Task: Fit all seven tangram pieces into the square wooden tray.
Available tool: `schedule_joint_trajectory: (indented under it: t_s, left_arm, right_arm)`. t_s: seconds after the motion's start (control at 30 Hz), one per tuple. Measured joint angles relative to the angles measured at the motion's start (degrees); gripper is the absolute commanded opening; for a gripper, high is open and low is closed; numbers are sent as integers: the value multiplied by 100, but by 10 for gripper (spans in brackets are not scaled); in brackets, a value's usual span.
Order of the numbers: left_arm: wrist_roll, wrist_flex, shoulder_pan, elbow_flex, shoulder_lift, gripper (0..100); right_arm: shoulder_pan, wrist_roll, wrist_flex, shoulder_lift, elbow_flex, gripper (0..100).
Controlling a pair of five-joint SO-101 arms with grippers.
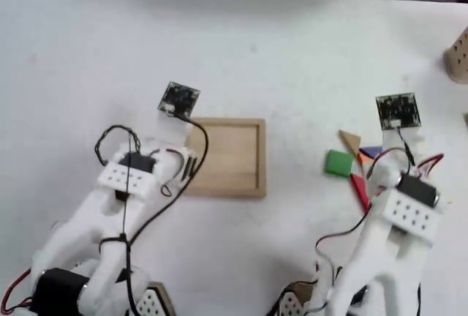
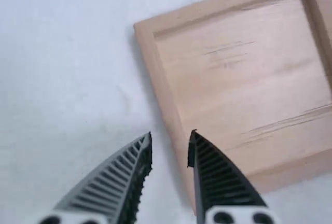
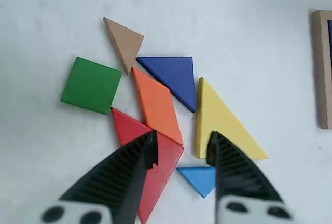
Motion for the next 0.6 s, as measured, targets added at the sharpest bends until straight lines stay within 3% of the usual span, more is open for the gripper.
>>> schedule_joint_trajectory:
  t_s: [0.17, 0.43, 0.6]
  left_arm:
    - [-149, -281, 0, 0, 281, 133]
    - [-158, -281, -325, -193, 545, 273]
    - [-158, -281, -343, -193, 545, 268]
  right_arm:
    - [18, 879, 9, 1591, -1116, 125]
    - [0, 1864, 9, 4088, -2752, 202]
    - [0, 2303, 44, 5275, -3578, 204]
